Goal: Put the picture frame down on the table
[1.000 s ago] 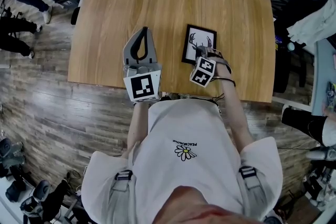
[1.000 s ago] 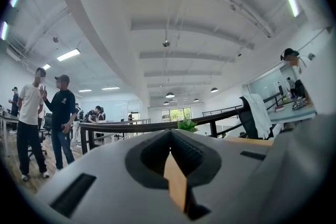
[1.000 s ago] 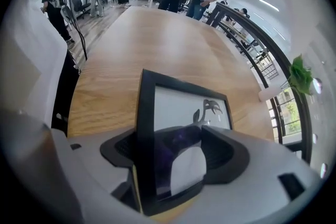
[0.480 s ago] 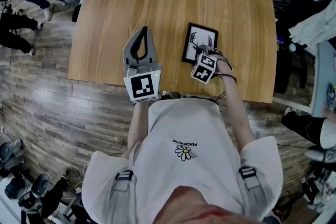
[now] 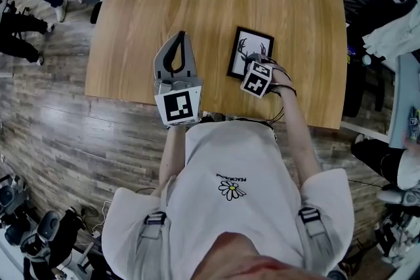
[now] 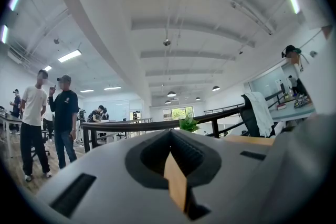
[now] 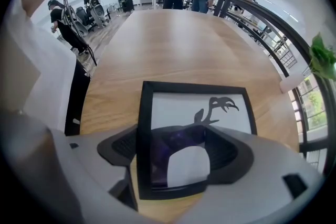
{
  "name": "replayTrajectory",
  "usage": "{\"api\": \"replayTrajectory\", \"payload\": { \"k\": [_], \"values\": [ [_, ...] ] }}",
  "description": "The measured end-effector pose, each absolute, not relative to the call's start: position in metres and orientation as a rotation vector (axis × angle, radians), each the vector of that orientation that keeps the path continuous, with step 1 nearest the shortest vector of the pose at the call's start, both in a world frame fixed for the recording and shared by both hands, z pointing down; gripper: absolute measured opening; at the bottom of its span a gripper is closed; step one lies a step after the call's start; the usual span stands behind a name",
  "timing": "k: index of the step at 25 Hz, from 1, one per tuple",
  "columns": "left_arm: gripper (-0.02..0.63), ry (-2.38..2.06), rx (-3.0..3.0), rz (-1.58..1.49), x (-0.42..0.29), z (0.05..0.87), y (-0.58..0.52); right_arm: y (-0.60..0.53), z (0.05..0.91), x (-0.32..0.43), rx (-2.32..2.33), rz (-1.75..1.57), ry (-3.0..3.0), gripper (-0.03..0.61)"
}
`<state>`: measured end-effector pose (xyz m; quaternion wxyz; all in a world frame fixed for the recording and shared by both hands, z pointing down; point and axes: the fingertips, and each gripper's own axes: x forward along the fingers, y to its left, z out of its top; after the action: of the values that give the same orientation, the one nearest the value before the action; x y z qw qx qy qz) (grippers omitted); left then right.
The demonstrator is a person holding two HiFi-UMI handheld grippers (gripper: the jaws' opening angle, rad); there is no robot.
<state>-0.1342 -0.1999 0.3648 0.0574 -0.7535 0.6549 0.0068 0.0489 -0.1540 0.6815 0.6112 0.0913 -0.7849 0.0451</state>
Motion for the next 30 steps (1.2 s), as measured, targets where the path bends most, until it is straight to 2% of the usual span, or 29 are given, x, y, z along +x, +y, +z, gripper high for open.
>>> {"api": "replayTrajectory", "payload": {
  "k": [10,15,16,17,18,19,20,22,30],
  "values": [
    [0.015,1.962,-2.294,0.011,-0.126,0.364,-0.202,-0.155,0.684,0.047,0.147,0.175,-1.806,0.367],
    [0.015,1.961,-2.291,0.004,-0.126,0.365,-0.201,-0.172,0.676,0.058,0.180,0.442,-1.823,0.354],
    [0.017,1.961,-2.290,0.000,-0.126,0.366,-0.201,-0.177,0.675,0.060,0.207,0.466,-1.832,0.333],
    [0.017,1.962,-2.290,-0.006,-0.126,0.367,-0.200,-0.183,0.674,0.062,0.242,0.455,-1.838,0.266],
    [0.017,1.963,-2.291,-0.015,-0.126,0.369,-0.200,-0.189,0.674,0.065,0.273,0.427,-1.843,0.170],
    [0.017,1.966,-2.291,-0.019,-0.126,0.370,-0.200,-0.191,0.675,0.066,0.291,0.409,-1.851,0.164],
    [0.017,1.970,-2.289,-0.015,-0.127,0.369,-0.200,-0.190,0.675,0.066,0.296,0.410,-1.861,0.166],
    [0.017,1.979,-2.284,0.000,-0.128,0.367,-0.202,-0.186,0.675,0.064,0.285,0.420,-1.871,0.229],
    [0.017,1.988,-2.276,-0.008,-0.127,0.370,-0.199,-0.183,0.675,0.062,0.281,0.399,-1.884,0.235]
  ]
}}
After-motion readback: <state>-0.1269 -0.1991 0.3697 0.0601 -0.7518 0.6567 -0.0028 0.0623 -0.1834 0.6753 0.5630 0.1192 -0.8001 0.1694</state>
